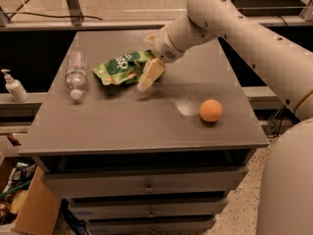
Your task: Move green rice chip bag near water bottle
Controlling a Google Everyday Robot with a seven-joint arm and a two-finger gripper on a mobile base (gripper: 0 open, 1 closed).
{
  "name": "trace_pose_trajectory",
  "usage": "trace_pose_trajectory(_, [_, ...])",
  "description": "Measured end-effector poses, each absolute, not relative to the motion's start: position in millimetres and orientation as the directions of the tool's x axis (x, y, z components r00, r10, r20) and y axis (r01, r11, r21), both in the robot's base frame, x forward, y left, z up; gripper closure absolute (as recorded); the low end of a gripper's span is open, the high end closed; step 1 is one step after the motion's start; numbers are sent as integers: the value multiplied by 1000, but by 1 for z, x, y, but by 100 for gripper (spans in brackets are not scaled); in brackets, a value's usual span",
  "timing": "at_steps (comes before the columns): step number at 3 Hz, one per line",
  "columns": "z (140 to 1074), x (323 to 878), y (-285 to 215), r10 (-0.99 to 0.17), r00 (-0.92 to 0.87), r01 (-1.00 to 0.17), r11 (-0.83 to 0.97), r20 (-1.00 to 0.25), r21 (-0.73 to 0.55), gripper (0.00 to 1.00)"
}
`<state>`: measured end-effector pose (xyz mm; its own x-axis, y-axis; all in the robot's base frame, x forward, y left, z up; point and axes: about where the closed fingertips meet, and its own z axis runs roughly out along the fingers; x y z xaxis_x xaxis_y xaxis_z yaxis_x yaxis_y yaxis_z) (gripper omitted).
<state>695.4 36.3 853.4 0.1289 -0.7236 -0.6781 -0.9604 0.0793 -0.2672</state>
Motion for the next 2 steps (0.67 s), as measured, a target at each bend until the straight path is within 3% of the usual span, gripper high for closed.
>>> trace_pose_trajectory(2, [871,710,-38,-662,3,-944,245,-750,-220,0])
